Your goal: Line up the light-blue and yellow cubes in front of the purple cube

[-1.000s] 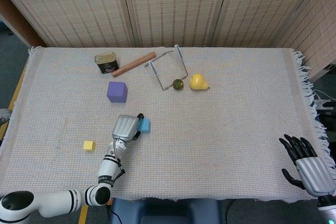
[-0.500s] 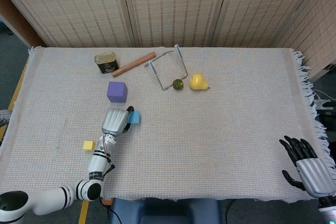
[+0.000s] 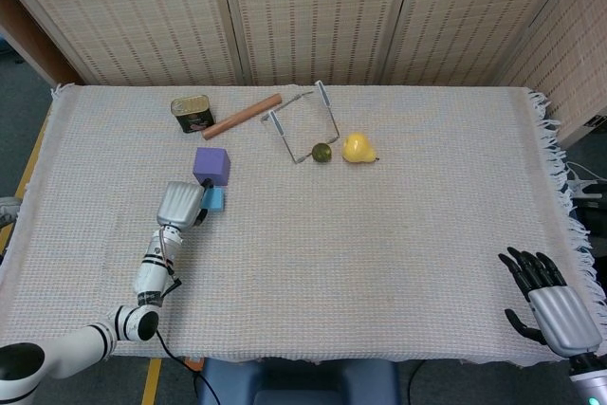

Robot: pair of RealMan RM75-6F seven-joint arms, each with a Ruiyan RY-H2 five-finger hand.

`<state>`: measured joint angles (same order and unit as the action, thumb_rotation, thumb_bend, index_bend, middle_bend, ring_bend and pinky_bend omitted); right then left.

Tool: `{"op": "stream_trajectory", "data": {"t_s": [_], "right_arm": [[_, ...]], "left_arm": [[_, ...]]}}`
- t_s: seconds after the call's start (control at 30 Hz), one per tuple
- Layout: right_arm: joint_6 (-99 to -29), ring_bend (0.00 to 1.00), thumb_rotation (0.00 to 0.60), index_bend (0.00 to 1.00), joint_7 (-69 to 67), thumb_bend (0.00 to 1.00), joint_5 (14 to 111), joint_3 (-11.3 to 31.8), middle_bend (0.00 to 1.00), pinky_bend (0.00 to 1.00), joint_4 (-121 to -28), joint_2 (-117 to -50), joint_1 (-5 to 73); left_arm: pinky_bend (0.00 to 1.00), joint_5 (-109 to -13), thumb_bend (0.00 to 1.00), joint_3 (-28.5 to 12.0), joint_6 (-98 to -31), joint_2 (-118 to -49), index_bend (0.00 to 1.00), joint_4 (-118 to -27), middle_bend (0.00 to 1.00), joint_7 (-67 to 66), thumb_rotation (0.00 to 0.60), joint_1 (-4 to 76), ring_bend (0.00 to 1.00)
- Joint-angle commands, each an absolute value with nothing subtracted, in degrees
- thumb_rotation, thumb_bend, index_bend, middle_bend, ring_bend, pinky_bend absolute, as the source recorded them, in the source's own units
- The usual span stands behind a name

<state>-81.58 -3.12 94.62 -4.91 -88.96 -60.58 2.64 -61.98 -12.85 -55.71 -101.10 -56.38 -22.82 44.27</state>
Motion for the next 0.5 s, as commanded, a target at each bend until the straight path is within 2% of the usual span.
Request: {"op": "stream_trajectory", "data": {"t_s": [0.03, 0.3, 0.5], "right_arm": [[-81.6, 0.0, 0.6, 0.0, -2.9, 0.11, 94.5, -4.9, 0.0, 0.0, -89.0, -60.6, 2.6], [-81.4, 0.0, 0.6, 0.0, -2.9, 0.11, 94.5, -5.1, 0.0, 0.0, -89.2, -60.5, 2.6], [-81.6, 0.0, 0.6, 0.0, -3.1, 0.11, 94.5, -5.1, 0.0, 0.0, -89.3, -60.3, 2.5]], "left_arm": [[1.0, -62.7, 0.45, -12.5, -55.1, -102.0, 0.44, -54.7, 1.0, -22.1, 0.6, 44.5, 1.0], [1.0, -64.7, 0.39, -12.3, -56.5, -103.6, 0.32, -51.7, 1.0, -21.3, 0.6, 44.7, 1.0], [1.0, -65.5, 0.39, -12.3, -57.9, -102.7, 0.29, -53.4, 1.0, -21.1, 0.6, 43.9, 1.0]]}}
